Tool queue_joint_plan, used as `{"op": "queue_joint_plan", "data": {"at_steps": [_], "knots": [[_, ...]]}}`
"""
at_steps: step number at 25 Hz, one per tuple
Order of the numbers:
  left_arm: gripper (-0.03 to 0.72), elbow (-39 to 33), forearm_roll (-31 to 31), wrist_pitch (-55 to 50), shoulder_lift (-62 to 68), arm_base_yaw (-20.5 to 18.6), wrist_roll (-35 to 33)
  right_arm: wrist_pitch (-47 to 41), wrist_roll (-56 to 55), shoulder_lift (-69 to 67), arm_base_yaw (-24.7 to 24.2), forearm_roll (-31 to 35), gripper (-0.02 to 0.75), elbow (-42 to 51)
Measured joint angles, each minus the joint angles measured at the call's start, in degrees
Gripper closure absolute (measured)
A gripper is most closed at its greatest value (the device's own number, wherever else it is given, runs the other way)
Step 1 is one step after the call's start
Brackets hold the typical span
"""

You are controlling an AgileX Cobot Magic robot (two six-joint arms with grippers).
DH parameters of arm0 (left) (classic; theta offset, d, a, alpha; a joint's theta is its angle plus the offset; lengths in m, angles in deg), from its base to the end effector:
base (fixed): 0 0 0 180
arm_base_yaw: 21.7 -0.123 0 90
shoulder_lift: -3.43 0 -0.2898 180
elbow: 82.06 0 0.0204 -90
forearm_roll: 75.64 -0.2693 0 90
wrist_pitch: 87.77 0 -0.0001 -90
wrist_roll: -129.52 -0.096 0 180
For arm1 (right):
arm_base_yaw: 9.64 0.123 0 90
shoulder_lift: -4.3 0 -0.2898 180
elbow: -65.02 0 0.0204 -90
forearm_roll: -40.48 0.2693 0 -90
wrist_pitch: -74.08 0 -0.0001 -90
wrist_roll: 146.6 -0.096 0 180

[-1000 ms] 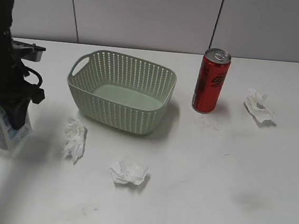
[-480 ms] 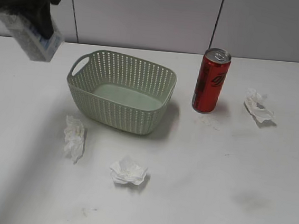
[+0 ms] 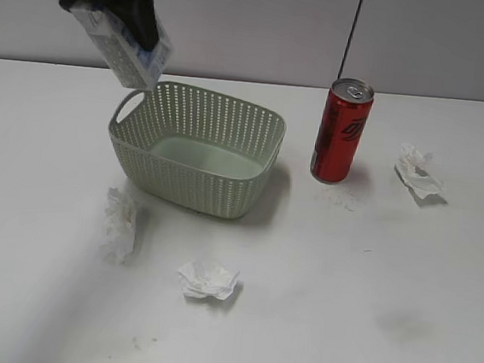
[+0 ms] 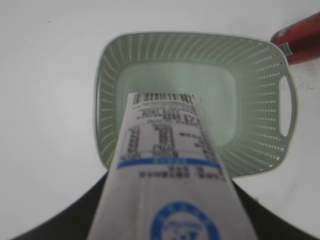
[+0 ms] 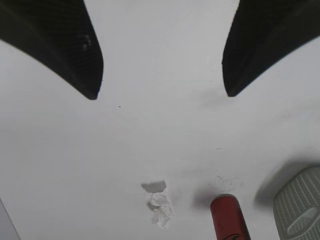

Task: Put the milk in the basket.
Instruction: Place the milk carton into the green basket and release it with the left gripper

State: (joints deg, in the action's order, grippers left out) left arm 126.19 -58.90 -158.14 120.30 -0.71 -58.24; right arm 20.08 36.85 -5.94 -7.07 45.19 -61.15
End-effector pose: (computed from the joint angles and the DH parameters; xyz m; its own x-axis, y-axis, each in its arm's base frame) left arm 0.3958 -0.1798 0.3226 -0.8511 0.3623 -0.3800 0.4687 0.8505 -0.2388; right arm 0.0323 0.0078 0.2656 -0.4674 -0.0328 -0.8834 -0.1089 0.9938 0.0207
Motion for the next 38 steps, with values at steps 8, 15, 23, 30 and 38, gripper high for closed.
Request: {"op": "queue_joint_plan", "data": {"at_steps": [8, 15, 23, 30, 38], "knots": [[0.346, 0.4, 0.0, 4.6, 11.1, 1.6, 0.0, 0.0, 0.0, 0.0, 0.0, 0.0, 0.15, 0.0], [0.346, 0.7, -0.3, 9.2, 16.8, 2.1, 0.0, 0.0, 0.0, 0.0, 0.0, 0.0, 0.15, 0.0], [0.346, 0.9, -0.6, 10.9, 20.5, 4.1, 0.0, 0.0, 0.0, 0.0, 0.0, 0.0, 0.15, 0.0], [0.243, 1.1, -2.2, 11.4, 21.2, 5.4, 0.0, 0.0, 0.0, 0.0, 0.0, 0.0, 0.15, 0.0], [0.024, 1.3, -5.3, 11.4, 20.7, 7.1, 0.0, 0.0, 0.0, 0.0, 0.0, 0.0, 0.15, 0.0]]}}
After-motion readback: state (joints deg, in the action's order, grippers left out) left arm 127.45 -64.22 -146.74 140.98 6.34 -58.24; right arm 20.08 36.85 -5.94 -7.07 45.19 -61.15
